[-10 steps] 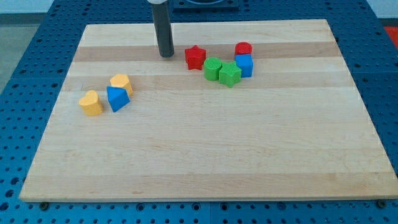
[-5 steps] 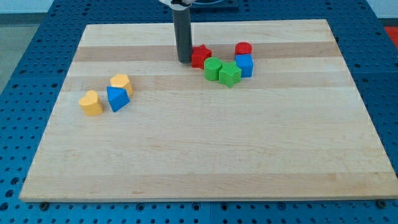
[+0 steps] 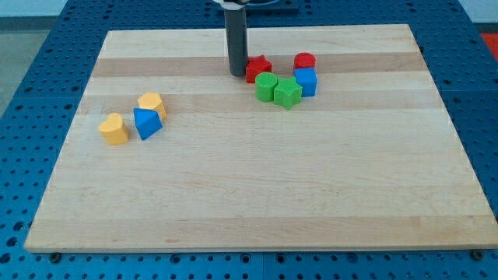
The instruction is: Place the red star above the green circle
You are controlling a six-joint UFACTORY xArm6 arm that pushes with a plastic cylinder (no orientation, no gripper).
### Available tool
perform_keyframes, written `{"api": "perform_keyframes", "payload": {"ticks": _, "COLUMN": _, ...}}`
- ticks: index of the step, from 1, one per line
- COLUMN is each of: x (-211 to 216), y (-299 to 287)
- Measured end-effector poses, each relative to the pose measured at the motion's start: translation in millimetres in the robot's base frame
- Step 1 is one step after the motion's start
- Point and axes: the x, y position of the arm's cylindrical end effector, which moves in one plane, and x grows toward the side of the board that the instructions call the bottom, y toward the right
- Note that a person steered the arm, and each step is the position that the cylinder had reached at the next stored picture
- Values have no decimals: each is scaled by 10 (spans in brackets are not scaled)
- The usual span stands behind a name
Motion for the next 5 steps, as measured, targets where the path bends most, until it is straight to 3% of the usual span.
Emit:
{"api": "perform_keyframes", "payload": {"ticks": 3, "x": 0, "y": 117}}
{"api": "perform_keyframes", "payload": {"ticks": 4, "x": 0, "y": -119}}
{"api": "perform_keyframes", "payload": {"ticks": 5, "x": 0, "y": -718}}
